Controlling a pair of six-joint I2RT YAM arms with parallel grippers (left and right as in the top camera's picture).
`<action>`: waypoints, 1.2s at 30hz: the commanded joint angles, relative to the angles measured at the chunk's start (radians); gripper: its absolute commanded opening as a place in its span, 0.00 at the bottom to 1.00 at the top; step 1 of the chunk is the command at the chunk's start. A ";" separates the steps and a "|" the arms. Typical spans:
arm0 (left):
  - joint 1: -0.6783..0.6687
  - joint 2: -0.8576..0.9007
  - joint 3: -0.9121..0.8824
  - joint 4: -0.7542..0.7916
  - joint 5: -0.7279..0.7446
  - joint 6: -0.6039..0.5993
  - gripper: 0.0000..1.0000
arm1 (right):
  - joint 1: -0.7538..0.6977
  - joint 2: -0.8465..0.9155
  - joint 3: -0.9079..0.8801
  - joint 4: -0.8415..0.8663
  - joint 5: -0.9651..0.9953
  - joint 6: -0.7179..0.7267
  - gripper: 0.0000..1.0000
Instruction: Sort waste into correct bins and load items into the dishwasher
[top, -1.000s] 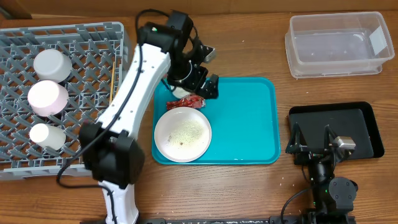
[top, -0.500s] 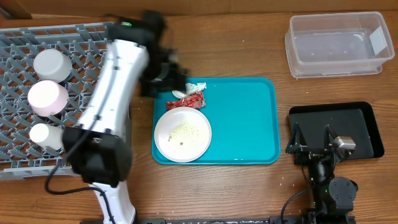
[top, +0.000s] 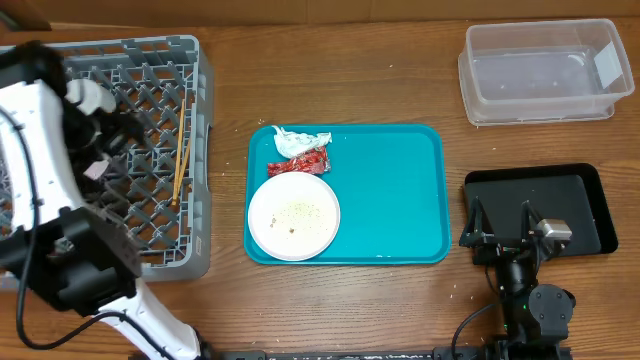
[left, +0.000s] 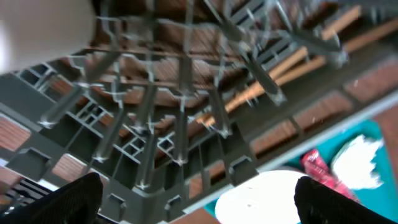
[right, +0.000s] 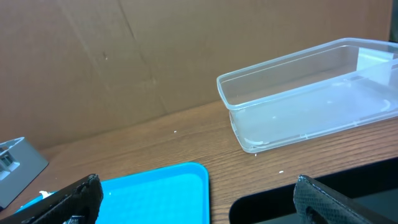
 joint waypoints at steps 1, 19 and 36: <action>0.068 -0.001 0.018 0.005 0.042 -0.036 1.00 | -0.003 -0.008 -0.010 0.005 0.010 -0.004 1.00; 0.108 -0.001 0.018 0.024 0.034 -0.036 1.00 | -0.003 -0.008 -0.010 0.014 0.017 -0.004 1.00; 0.108 -0.001 0.018 0.024 0.034 -0.036 1.00 | 0.000 -0.008 0.007 0.820 -0.471 1.508 1.00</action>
